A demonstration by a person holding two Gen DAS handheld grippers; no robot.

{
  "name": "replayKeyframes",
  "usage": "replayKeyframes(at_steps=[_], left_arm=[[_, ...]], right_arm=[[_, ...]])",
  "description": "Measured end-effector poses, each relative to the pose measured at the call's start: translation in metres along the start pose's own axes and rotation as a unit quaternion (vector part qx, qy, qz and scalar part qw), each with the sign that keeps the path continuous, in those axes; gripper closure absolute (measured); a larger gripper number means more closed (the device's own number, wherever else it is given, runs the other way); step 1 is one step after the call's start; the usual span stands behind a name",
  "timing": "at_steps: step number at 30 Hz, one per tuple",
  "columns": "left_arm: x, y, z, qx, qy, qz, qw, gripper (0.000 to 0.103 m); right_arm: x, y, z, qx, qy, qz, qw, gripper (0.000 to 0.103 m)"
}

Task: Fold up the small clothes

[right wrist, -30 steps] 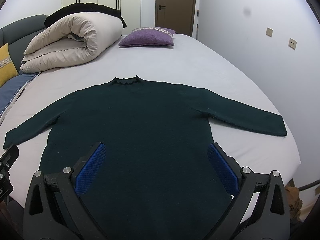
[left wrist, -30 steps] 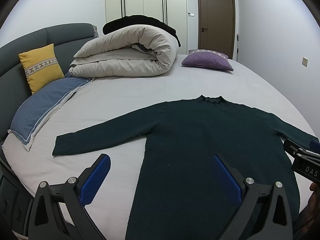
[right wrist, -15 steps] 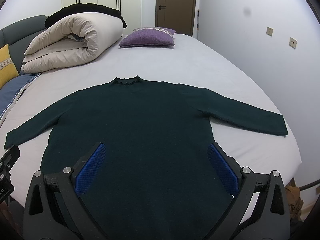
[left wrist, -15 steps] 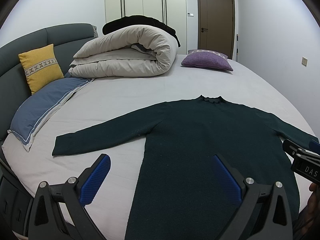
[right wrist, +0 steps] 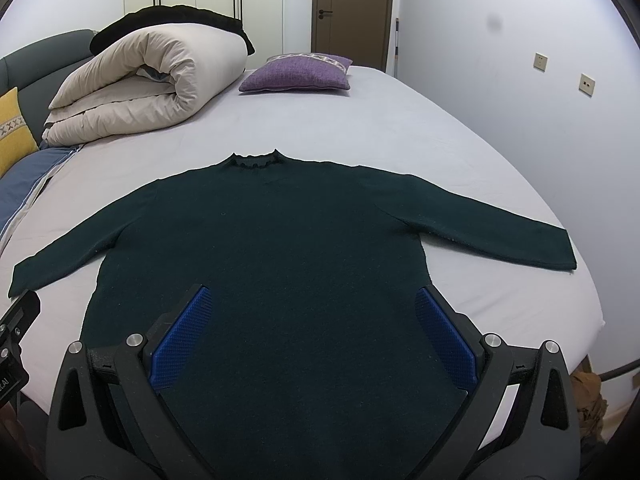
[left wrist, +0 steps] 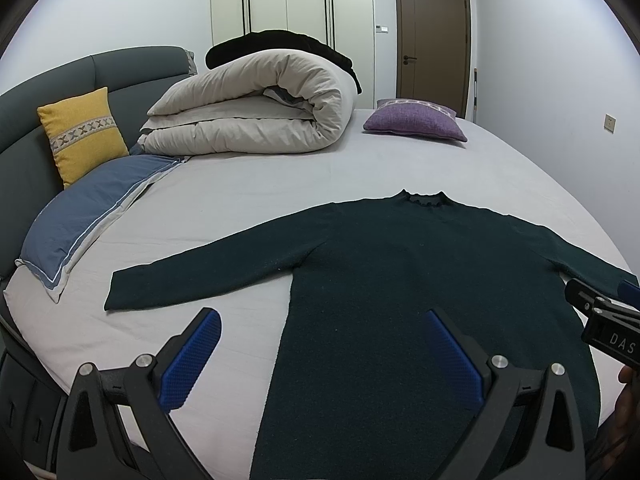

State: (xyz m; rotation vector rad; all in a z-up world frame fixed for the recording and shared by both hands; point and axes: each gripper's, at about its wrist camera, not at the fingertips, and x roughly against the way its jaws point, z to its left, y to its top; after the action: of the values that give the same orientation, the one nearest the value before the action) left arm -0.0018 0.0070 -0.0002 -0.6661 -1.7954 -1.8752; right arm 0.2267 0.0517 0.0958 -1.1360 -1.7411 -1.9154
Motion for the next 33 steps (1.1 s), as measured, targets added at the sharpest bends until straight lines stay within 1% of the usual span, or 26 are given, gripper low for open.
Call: replayKeyframes(at_steps=[14, 24, 28, 30, 33], left_arm=[[0.003, -0.004, 0.0, 0.002, -0.001, 0.002, 1.0, 0.0], [0.001, -0.008, 0.0, 0.016, -0.003, 0.011, 0.9998, 0.0], [0.002, -0.009, 0.0, 0.018, 0.002, 0.011, 0.9998, 0.0], [0.003, -0.011, -0.003, 0.013, 0.009, 0.008, 0.9999, 0.0], [0.002, -0.014, -0.005, 0.008, 0.002, 0.003, 1.0, 0.0]], right_arm=[[-0.003, -0.003, 0.005, 0.002, 0.001, 0.003, 1.0, 0.0], [-0.004, -0.004, 0.006, 0.003, 0.002, 0.004, 1.0, 0.0], [-0.005, -0.005, 0.006, 0.002, 0.003, 0.005, 1.0, 0.0], [-0.007, -0.006, 0.005, 0.0, 0.007, 0.008, 1.0, 0.0], [-0.015, -0.009, -0.005, -0.015, 0.025, 0.02, 0.999, 0.0]])
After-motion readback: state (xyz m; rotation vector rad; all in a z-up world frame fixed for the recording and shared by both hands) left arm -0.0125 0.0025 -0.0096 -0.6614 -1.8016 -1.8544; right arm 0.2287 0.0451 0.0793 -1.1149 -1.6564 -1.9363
